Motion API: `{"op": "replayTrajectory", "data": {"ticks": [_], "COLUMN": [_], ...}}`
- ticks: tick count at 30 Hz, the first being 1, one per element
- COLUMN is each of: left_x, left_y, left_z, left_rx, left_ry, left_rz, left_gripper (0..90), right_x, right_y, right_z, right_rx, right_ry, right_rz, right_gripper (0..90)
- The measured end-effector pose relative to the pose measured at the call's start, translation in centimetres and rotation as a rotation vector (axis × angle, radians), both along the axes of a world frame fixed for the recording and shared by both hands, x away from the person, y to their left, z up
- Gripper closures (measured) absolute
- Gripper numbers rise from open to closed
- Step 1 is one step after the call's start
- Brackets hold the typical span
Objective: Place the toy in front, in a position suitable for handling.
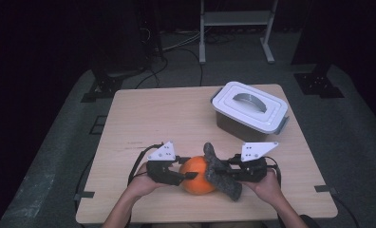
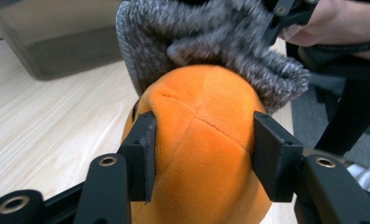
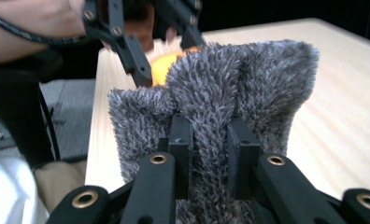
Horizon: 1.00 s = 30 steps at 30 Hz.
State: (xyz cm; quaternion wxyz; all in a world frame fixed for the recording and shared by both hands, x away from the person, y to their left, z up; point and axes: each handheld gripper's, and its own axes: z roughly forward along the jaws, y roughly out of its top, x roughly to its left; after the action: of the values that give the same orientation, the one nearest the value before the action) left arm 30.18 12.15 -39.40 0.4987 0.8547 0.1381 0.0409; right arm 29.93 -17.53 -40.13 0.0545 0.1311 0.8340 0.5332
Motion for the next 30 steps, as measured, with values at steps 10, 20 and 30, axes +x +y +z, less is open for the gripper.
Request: {"op": "replayTrajectory", "data": {"ticks": [10,20,30], "left_x": [0.7,0.2,-0.3], "left_y": [-0.2,-0.1,-0.6], "left_z": [-1.4,-0.1,0.2], "left_rx": [-0.027,0.002,-0.013], "left_ry": [0.051,0.024,0.027], "left_rz": [0.012,0.051,-0.042], "left_gripper": [17.6,41.6,40.1], "right_x": [1.0,0.2,0.5], "right_y": [-1.0,-1.1,-0.9], "right_z": [-1.1,0.5,0.0], "right_rx": [-0.01,0.043,0.009], "right_ry": [0.073,0.004,0.03], "right_rz": [-0.016,-0.031,-0.015], "right_gripper": [74.2,74.2,73.7]}}
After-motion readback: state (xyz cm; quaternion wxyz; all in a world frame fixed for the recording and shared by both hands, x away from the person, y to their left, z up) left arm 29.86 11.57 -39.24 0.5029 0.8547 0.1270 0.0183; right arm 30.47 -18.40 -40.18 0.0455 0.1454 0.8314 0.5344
